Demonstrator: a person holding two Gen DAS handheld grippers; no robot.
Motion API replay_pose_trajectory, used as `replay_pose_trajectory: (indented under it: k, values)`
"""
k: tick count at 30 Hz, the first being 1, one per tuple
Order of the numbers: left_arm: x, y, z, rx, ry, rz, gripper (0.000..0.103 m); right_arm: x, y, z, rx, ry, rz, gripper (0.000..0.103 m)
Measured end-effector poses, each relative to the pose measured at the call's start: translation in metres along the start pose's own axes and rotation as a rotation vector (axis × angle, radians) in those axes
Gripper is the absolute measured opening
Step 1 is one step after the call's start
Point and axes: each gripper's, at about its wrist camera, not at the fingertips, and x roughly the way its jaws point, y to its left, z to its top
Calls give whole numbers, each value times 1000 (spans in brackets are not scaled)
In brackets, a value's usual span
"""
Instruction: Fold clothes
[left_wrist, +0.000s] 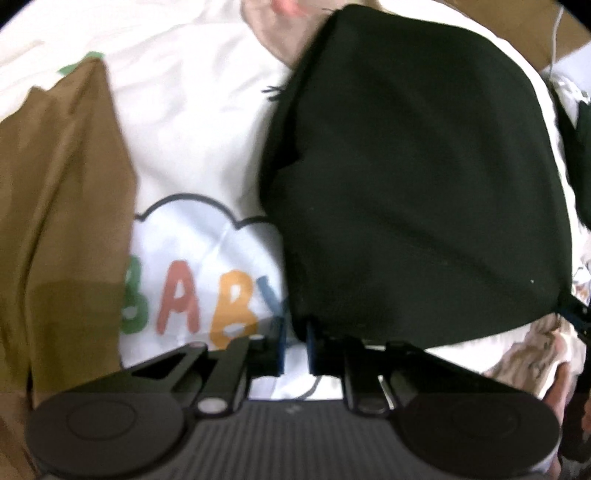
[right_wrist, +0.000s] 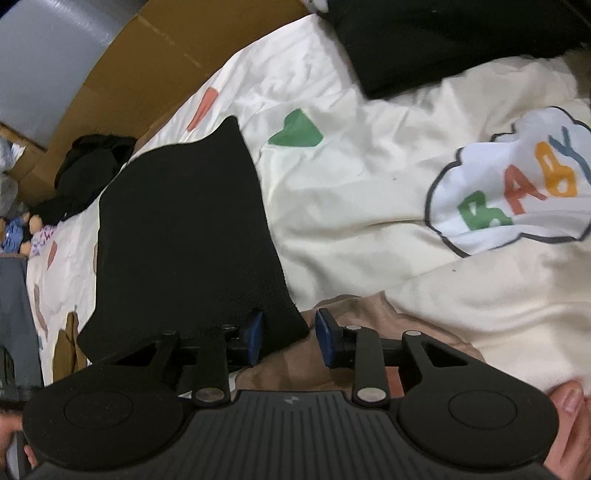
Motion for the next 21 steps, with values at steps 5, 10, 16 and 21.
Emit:
replay_pose_trajectory:
  k: [5,10,16,21]
  values:
    - [-13,7,-5,0,-6,31,14,-15,-1,2,28,-39,-26,44]
    - [-30,7,-12,-14,-51,-8,19,-26,-3,3,82,-66,10,45]
    - [-35,4,-26,-78,-74,-98,21,-27,0,-7,150,-52,85,45]
    - [-39,-20,-16,-98,-84,-147,23,-23,-3,-19,201,-29,126,45]
